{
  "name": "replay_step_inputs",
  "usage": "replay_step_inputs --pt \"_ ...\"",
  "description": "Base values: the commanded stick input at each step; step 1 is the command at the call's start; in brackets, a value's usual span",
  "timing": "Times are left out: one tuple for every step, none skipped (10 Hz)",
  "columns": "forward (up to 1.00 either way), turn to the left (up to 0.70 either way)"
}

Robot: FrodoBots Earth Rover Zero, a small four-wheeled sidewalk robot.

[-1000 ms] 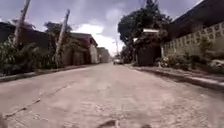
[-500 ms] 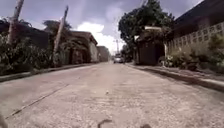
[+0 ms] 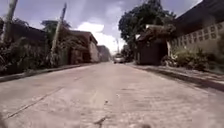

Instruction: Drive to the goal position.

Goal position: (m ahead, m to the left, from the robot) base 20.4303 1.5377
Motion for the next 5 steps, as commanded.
replay_step_inputs --pt "0.85 -0.13" --pt "0.85 0.01" --pt "0.85 0.01" --pt "0.85 0.01" --pt "0.85 0.01"
